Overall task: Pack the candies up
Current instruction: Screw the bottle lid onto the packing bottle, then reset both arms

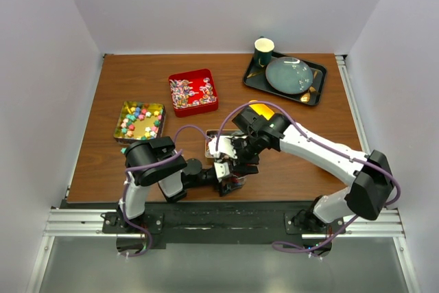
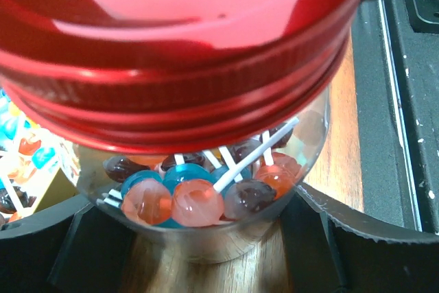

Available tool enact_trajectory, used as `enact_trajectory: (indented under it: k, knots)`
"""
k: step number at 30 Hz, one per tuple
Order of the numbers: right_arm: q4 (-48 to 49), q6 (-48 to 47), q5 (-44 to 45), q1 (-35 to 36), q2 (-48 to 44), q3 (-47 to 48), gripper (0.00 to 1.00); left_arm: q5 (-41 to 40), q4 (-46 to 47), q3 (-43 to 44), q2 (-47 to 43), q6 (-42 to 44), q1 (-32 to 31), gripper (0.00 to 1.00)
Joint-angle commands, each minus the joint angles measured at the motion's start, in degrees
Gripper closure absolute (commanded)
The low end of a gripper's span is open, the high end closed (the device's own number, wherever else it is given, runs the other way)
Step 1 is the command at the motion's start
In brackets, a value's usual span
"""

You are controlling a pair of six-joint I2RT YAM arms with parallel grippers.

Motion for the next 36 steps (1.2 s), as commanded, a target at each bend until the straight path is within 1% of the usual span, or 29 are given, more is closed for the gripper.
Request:
enact_trajectory:
  k: [1,4,8,9,10,11,12,13,14,15,16,17,18,19,20,21,22,23,24,25,27,28,30,31,32,33,34,35,36]
  knots:
    - [-4.24,13.48,2.88,-0.01,1.11,-3.71,0.56,-6.63,5.5,-1.5,2.89,2.1,2.04,1.0]
    - [-2.92,17.54,2.18,-0.02,0.5,-4.42,0.58,-6.81,5.41,-1.58,2.71,2.19,2.04,1.0]
    - [-3.26,17.39,2.17,-0.1,-0.03,-4.86,0.58,-6.37,4.45,-1.41,2.27,2.19,2.13,1.0]
    - [-3.44,16.6,2.52,-0.02,0.05,-4.95,0.58,-5.93,4.09,-1.5,1.49,2.19,2.13,0.85]
    - [-4.05,15.11,2.79,-0.1,0.05,-4.6,0.58,-5.41,3.31,-1.58,0.7,2.01,2.13,0.68]
    - [-4.23,14.57,3.14,-0.1,0.05,-4.42,0.58,-4.71,2.78,-1.93,-1.75,1.84,2.13,0.52]
    - [-4.58,14.13,3.49,-0.1,0.14,-4.25,0.58,-4.61,2.51,-2.89,-3.34,1.05,2.13,0.24]
    - [-4.76,13.35,3.49,-0.1,0.32,-3.72,0.58,-4.09,0.59,-3.34,-5.09,-0.17,2.04,0.0]
    - [-4.84,13.16,3.67,-0.1,0.49,-3.46,0.58,-2.69,-0.9,-3.86,-9.46,-0.97,2.04,0.0]
    - [-4.76,13.16,3.84,-0.1,0.84,-3.02,0.58,-2.24,-2.57,-5.35,-12.03,-1.85,2.04,0.0]
    - [-4.58,12.99,3.76,-0.1,0.85,-3.01,0.58,-2.06,-6.59,-6.15,-14.75,-3.25,1.96,0.0]
    - [-4.23,12.9,4.02,-0.1,0.85,-3.01,0.58,-1.37,-8.72,-6.94,-20.61,-4.04,2.04,0.0]
    - [-3.71,12.9,4.37,-0.1,0.85,-3.1,0.57,-1.36,-11.18,-8.34,-23.89,-4.14,1.96,0.0]
    - [-3.44,12.81,4.89,-0.1,1.11,-3.1,0.58,-1.45,-16.42,-8.79,-27.05,-6.49,1.96,0.0]
    - [-3.27,12.72,5.07,-0.1,1.28,-3.01,0.57,-1.1,-19.09,-9.14,-32.91,-7.12,2.04,0.0]
    - [-3.09,12.64,5.16,-0.1,1.29,-2.58,0.57,-1.18,-21.64,-9.58,-35.76,-7.65,1.96,0.0]
    - [-3.17,12.29,5.08,-0.1,1.55,-2.31,0.54,-1.62,-25.92,-9.58,-38.14,-8.61,2.04,0.0]
    - [-3.26,12.11,5.08,-0.1,1.81,-1.88,0.52,-2.67,-28.06,-9.5,-42.16,-8.8,2.13,0.0]
    - [-3.96,11.85,5.08,-0.1,1.99,-0.57,0.48,-3.11,-30.25,-8.8,-43.86,-8.54,2.13,0.0]
    - [-4.4,11.67,5.08,-0.1,2.25,0.4,0.39,-3.64,-35.67,-8.1,-45.26,-7.66,2.74,0.0]
    - [-5.37,12.02,5.6,-0.1,2.69,3.47,0.25,-4.7,-41.76,-5.38,-48.87,-6.87,3.45,0.0]
    - [-6.16,11.93,5.69,-0.1,2.78,4.88,0.02,-4.87,-48.49,-4.32,-50.01,-6.26,4.67,0.0]
    - [-8.96,11.76,4.99,-0.1,2.52,9.17,0.01,-4.87,-55.12,-1.17,-53.79,-5.37,5.99,0.0]
    - [-9.76,11.67,4.29,-0.36,2.25,10.77,0.01,-5.14,-61.41,-0.19,-55.2,-4.85,7.39,0.0]
    - [-10.46,11.67,3.68,-0.63,1.9,12.26,0.01,-5.49,-64.26,0.78,-57.99,-2.49,7.93,0.0]
    - [-10.91,12.1,2.02,-0.98,0.94,14.8,0.01,-6.71,-66.38,1.75,-59.68,-2.64,8.37,0.0]
    - [-10.39,12.72,1.39,-1.94,0.32,15.52,0.01,-5.94,-67.27,1.76,-61.52,-3.43,10.29,0.0]
    - [-9.43,13.59,1.38,-2.38,-0.38,16.05,0.01,-4.88,-67.97,1.67,-64.67,-2.91,10.57,0.0]
    - [-7.15,15.17,1.47,-2.82,-1.34,16.49,0.01,-5.4,-69.37,2.89,-65.49,-2.39,10.66,0.0]
